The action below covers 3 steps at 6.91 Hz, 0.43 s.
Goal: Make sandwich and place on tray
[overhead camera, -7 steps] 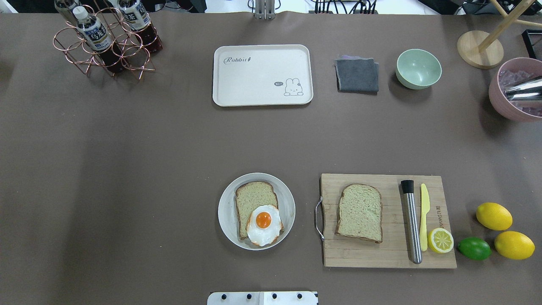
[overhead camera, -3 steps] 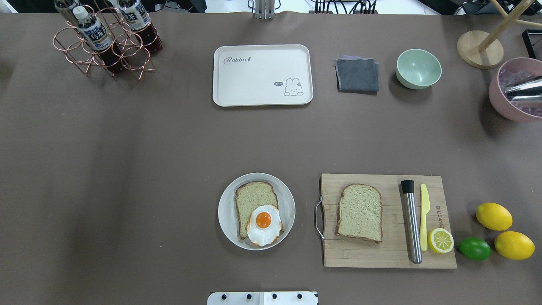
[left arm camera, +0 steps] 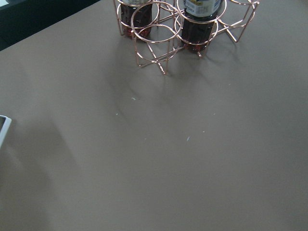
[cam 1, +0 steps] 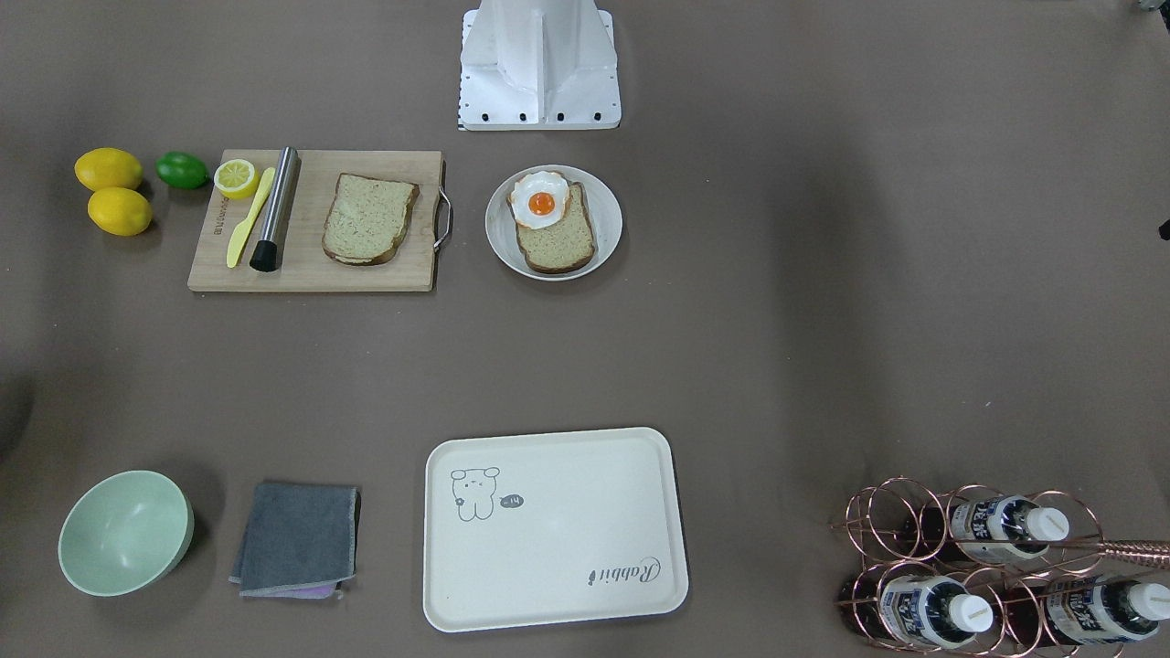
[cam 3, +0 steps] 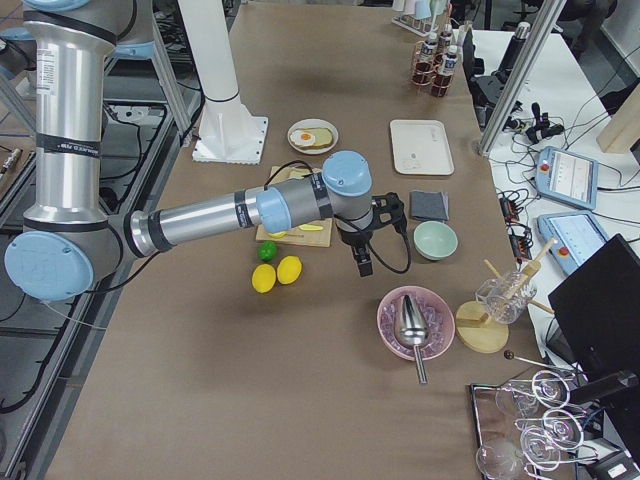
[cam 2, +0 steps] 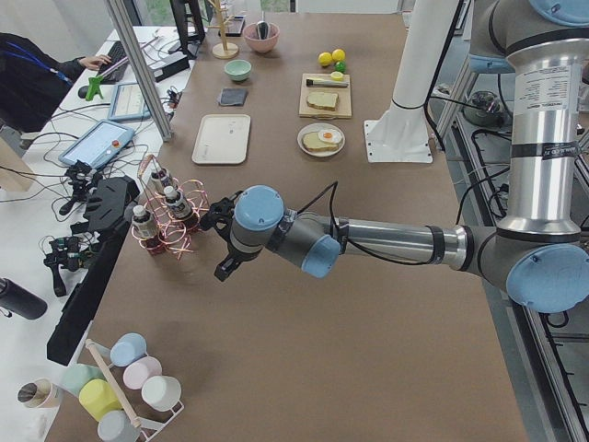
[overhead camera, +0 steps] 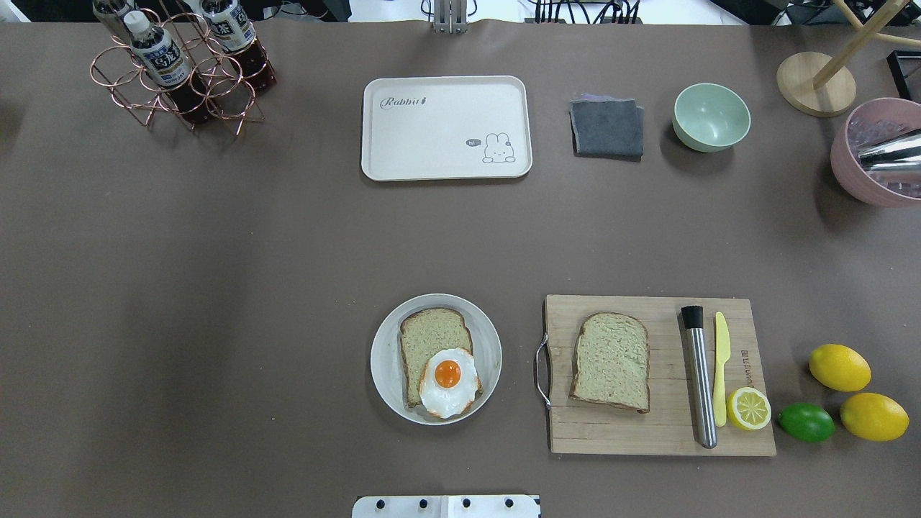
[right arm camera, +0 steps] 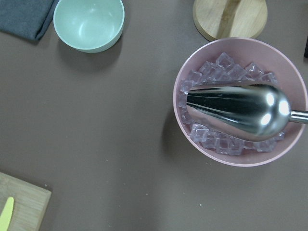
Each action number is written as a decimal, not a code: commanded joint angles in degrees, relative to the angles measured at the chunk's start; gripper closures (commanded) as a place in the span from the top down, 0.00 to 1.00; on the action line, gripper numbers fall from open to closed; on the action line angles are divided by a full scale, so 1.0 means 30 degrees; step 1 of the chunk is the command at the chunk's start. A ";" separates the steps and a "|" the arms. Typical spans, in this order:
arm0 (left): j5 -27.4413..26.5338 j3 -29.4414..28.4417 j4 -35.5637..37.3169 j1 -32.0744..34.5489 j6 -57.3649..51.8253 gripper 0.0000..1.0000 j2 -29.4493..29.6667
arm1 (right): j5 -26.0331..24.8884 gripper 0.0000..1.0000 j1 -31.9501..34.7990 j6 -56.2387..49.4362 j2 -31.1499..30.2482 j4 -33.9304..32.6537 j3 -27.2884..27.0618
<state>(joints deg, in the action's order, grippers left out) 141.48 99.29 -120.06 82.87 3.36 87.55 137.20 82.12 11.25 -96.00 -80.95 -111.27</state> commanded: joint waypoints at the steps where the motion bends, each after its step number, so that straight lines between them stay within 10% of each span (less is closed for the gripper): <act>1: -0.0109 0.0651 -0.4136 -0.3291 0.8623 1.00 -0.0150 | -0.1368 1.00 -0.3886 0.8365 -0.0166 0.4840 0.0058; 3: -0.2315 0.2137 -0.5567 -0.7386 1.6399 0.99 0.0751 | -0.4262 0.99 -0.8483 1.5030 -0.0168 0.8600 -0.0029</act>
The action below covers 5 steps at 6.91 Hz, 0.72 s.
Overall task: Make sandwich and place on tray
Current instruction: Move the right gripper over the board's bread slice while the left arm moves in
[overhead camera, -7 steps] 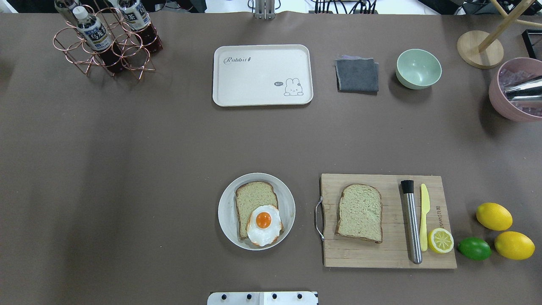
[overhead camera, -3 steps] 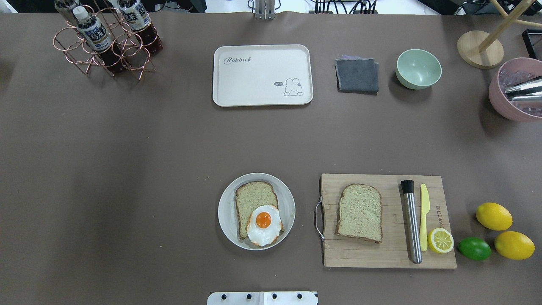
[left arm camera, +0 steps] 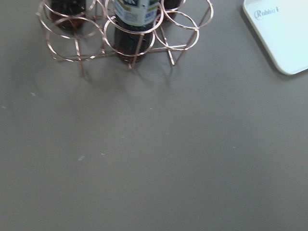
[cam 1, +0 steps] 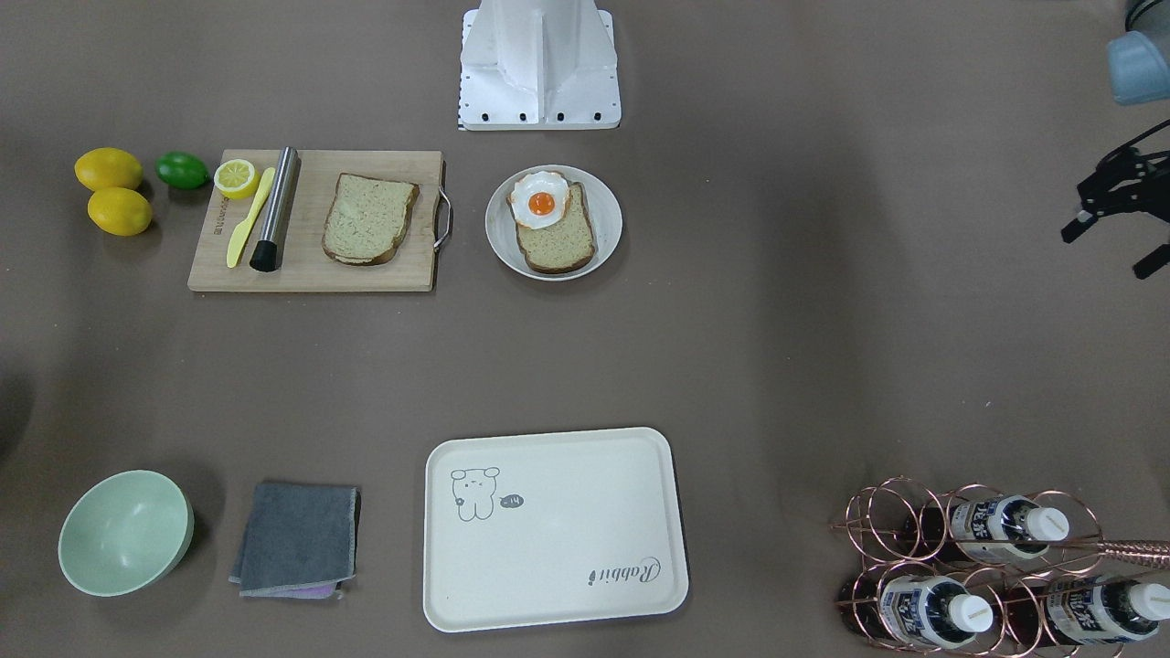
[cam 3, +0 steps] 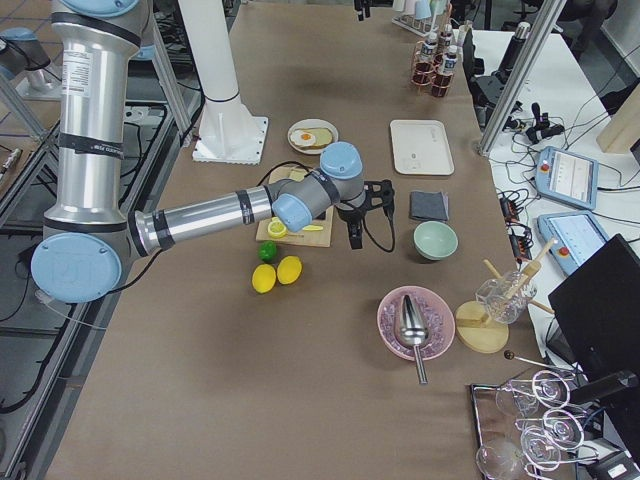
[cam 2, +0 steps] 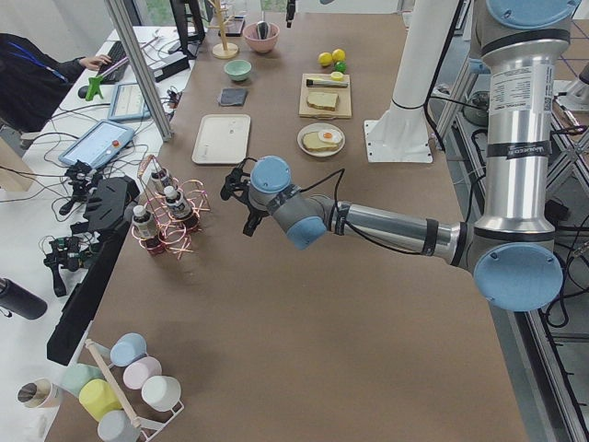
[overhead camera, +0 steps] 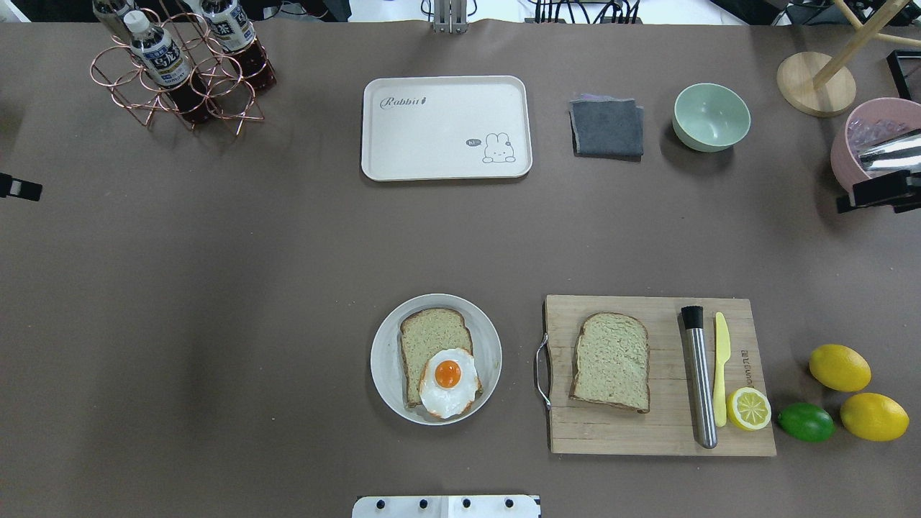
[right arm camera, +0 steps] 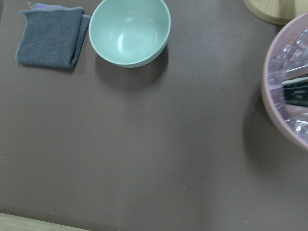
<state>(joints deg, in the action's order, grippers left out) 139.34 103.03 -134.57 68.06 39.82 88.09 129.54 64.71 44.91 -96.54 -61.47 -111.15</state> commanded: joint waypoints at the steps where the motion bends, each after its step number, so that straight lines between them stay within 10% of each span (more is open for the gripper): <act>1: -0.3420 0.1247 -0.0728 -0.4906 0.6624 0.98 0.1449 | -0.3118 0.98 -0.4646 0.5724 0.0157 0.2236 -0.0592; 5: -0.9961 0.1486 -0.0234 -1.0782 0.9869 0.98 0.3125 | -0.9853 0.97 -1.1856 1.2764 0.0977 0.2062 -0.1857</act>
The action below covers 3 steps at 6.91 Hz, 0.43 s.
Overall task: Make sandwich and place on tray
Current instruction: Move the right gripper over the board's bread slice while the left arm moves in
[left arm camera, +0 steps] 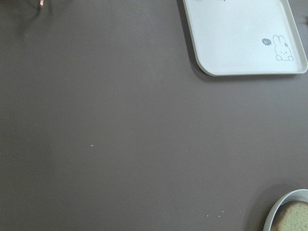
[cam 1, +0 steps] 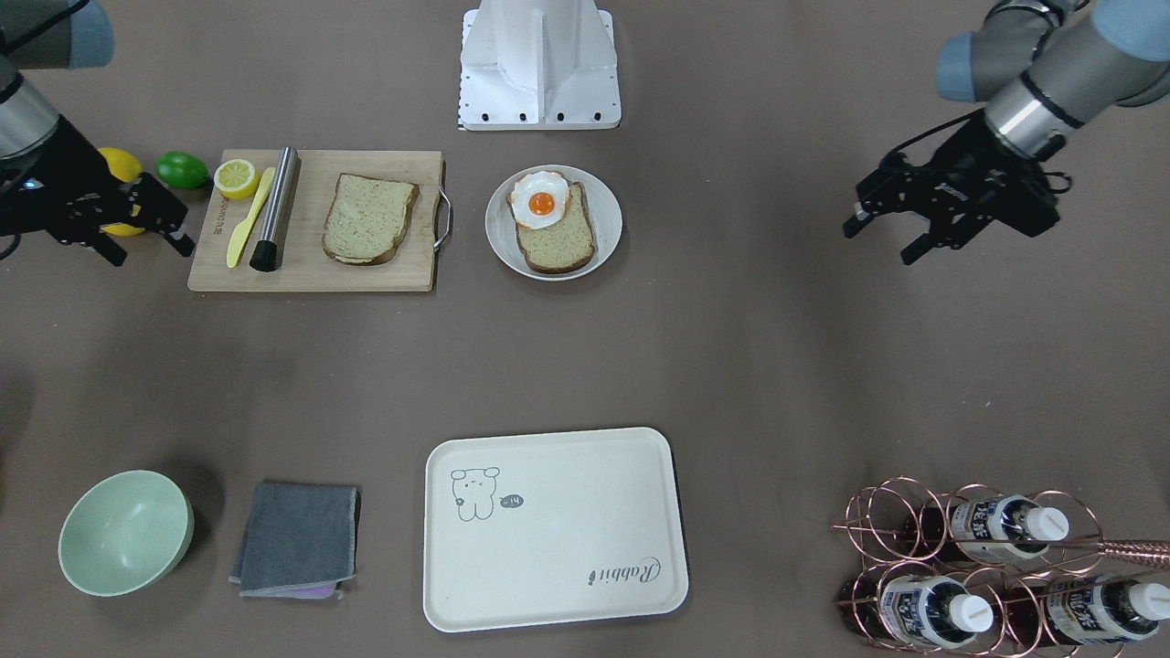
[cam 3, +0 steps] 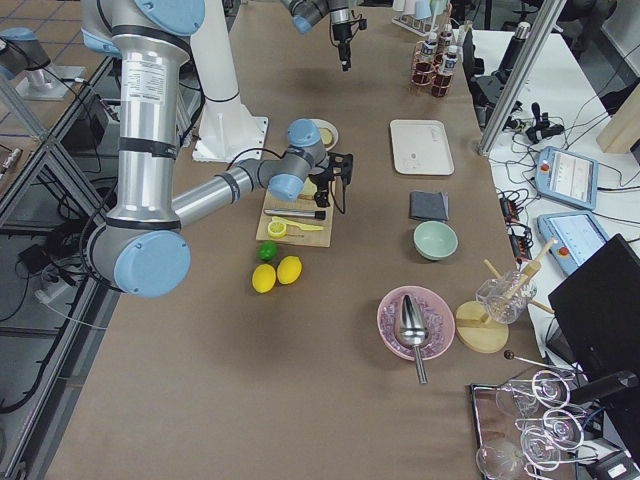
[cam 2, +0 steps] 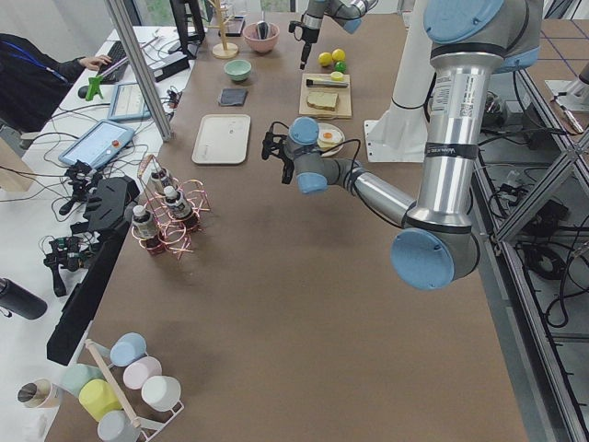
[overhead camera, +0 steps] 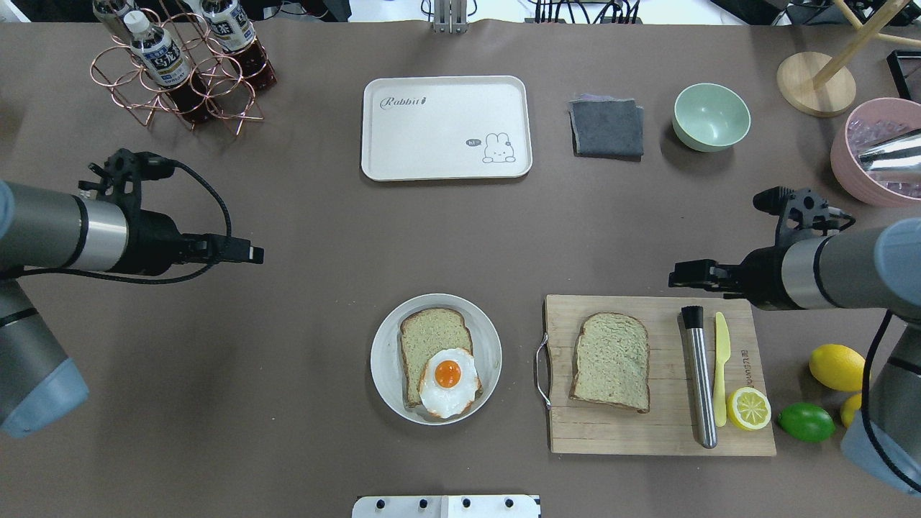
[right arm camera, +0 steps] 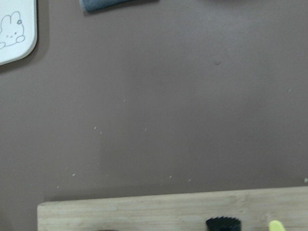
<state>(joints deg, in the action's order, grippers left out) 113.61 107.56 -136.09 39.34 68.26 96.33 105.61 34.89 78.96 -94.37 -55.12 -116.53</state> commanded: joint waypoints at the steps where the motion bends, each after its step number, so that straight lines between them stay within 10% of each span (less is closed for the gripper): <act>1: -0.1803 -0.0053 0.0306 -0.1539 0.0391 0.98 0.0469 | -0.2386 0.94 -0.2572 0.1510 0.0429 -0.0229 -0.0006; 3: -0.2565 -0.0024 0.0306 -0.2184 0.0420 0.98 0.0615 | -0.3675 0.74 -0.3920 0.1511 0.0344 -0.0260 0.0317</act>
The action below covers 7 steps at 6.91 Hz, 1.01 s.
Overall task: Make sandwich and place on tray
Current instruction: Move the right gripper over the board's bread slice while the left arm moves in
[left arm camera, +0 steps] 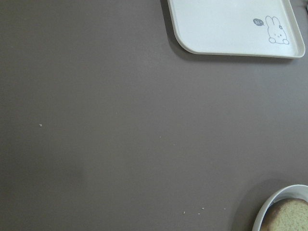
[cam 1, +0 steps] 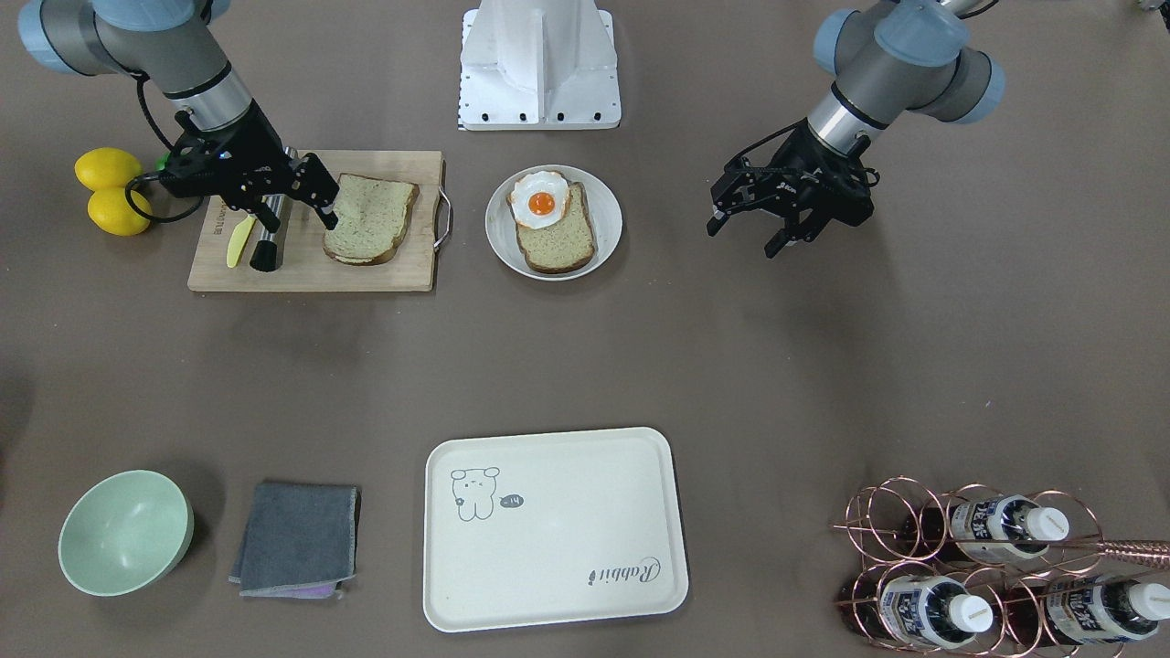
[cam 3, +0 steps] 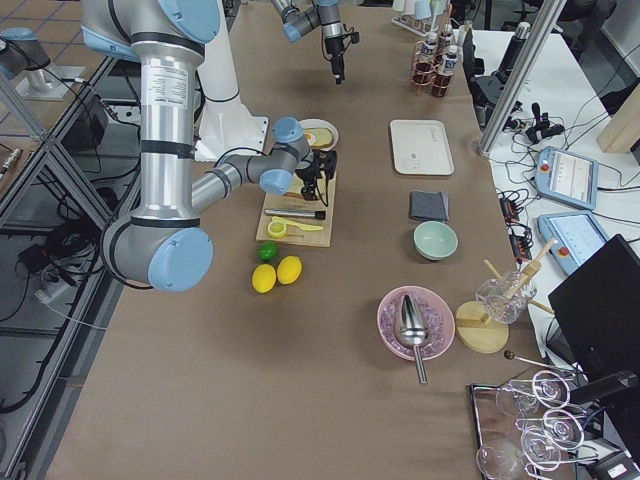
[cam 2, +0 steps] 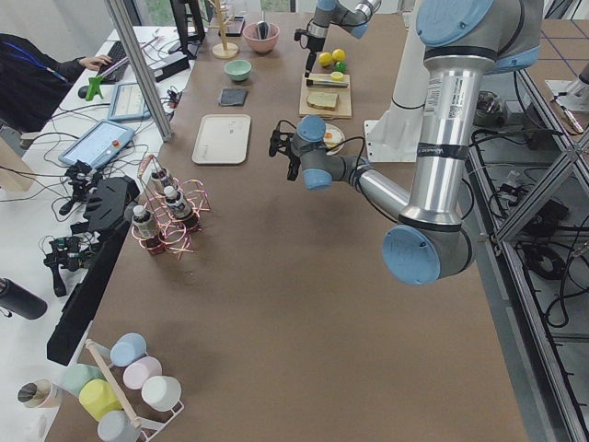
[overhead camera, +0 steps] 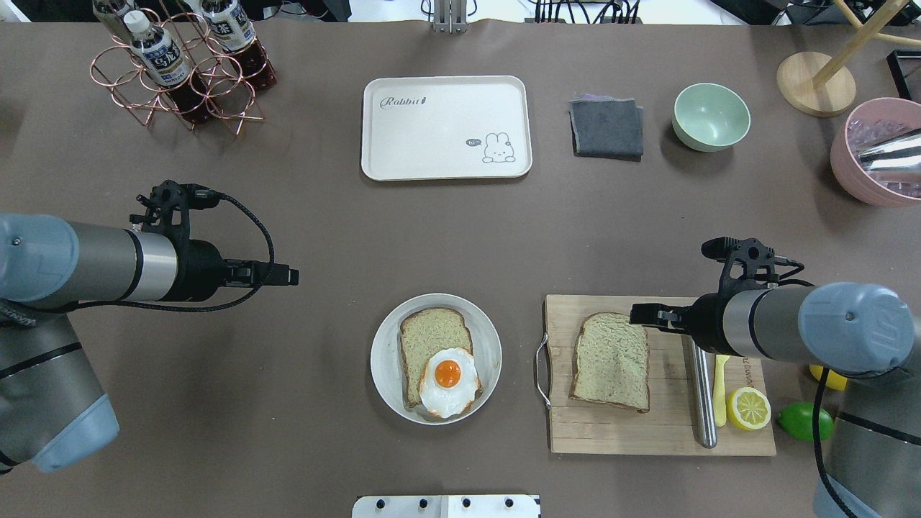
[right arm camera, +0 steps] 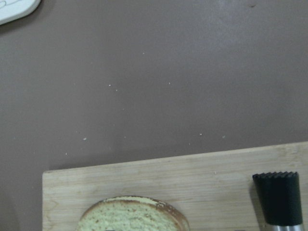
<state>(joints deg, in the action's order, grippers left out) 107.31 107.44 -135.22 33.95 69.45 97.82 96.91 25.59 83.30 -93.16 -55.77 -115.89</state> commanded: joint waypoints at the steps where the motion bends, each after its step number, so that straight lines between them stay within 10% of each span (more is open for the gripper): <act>1: -0.0496 0.0016 0.0016 -0.0388 0.0022 0.98 0.0119 | -0.0953 0.66 -0.1261 0.0036 -0.0145 -0.0043 0.0192; 5: -0.0497 -0.0043 0.0016 -0.0417 0.0081 0.98 0.0089 | -0.1628 0.53 -0.1969 0.0036 0.0000 -0.0043 0.0545; 7: -0.0497 -0.0072 0.0016 -0.0417 0.0081 0.98 0.0118 | -0.1657 0.00 -0.1998 0.0036 0.0117 -0.0043 0.0516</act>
<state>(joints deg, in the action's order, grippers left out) 105.82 107.30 -135.17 32.70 69.70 98.10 92.01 19.65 83.41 -92.94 -55.90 -114.28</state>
